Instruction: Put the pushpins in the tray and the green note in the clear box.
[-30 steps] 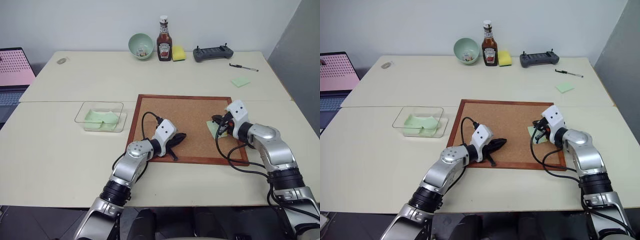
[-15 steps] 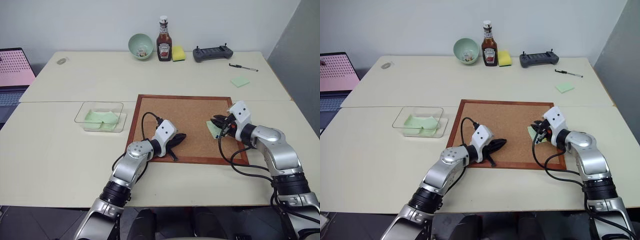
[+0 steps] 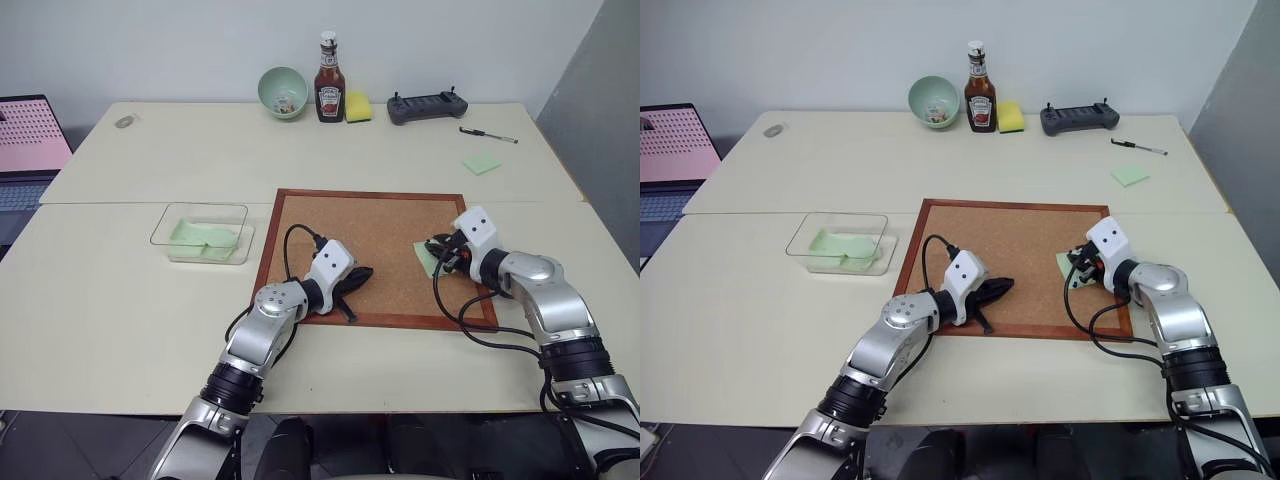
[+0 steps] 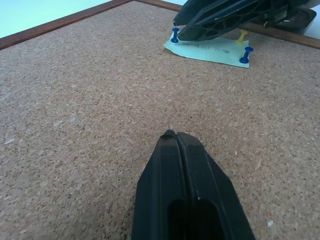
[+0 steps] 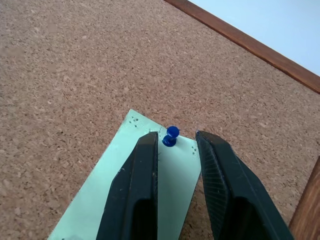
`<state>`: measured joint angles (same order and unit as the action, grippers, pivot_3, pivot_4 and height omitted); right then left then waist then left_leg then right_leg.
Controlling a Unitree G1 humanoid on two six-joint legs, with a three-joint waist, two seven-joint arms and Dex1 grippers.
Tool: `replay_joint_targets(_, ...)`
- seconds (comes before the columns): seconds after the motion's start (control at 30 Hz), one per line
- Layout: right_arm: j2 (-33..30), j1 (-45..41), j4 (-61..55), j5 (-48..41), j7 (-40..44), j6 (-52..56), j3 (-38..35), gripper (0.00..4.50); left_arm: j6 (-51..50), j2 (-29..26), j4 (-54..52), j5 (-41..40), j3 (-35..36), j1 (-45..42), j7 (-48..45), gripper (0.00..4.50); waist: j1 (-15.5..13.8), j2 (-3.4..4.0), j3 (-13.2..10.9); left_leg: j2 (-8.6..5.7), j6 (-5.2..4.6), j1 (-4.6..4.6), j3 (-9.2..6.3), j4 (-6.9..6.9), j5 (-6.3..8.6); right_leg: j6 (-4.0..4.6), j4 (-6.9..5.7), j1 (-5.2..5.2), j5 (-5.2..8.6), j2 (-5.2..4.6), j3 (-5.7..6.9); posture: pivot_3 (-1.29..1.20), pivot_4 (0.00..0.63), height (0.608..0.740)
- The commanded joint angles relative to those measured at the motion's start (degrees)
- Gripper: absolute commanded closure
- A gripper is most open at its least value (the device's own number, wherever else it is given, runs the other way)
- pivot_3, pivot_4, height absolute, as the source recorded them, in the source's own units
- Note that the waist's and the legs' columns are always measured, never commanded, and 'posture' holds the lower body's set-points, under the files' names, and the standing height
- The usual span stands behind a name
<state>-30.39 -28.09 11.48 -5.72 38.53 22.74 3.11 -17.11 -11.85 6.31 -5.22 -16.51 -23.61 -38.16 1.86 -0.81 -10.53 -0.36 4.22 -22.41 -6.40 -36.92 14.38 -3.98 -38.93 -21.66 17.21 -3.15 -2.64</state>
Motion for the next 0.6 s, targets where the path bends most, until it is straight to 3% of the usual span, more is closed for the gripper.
replay_joint_targets(0.03,0.6,-2.0,0.6,0.2,-0.6,-2.0,-0.6,3.24,-1.0,0.2,0.3,0.5,-1.2,1.4,-0.2,4.5,0.0,0.02,0.0,0.0,0.0,0.0,0.0,0.0,0.0,0.0,0.0,0.0,0.0,0.0,0.0,0.0,0.15,0.74)
replay_joint_targets(0.13,0.8,-2.5,1.2,0.3,-0.6,-2.7,-0.6,3.24,-0.6,0.3,0.2,0.6,-1.0,1.6,-0.1,4.5,0.0,0.02,0.0,0.0,0.0,0.0,0.0,0.0,0.0,0.0,0.0,0.0,0.0,0.0,0.0,0.0,0.15,0.74)
replay_joint_targets(0.37,0.8,-3.3,1.7,-0.1,0.1,-2.6,-0.8,4.43,-0.5,0.4,-0.1,0.7,-1.2,2.1,0.1,4.5,0.0,0.03,0.0,0.0,0.0,0.0,0.0,0.0,0.0,0.0,0.0,0.0,0.0,0.0,0.0,0.0,0.15,0.74)
replay_joint_targets(0.6,0.9,-4.0,0.4,-2.4,1.7,-1.9,-2.4,4.48,-0.9,0.1,0.5,1.0,-1.0,1.7,-0.1,4.5,0.0,0.03,0.0,0.0,0.0,0.0,0.0,0.0,0.0,0.0,0.0,0.0,0.0,0.0,0.0,0.0,0.15,0.74)
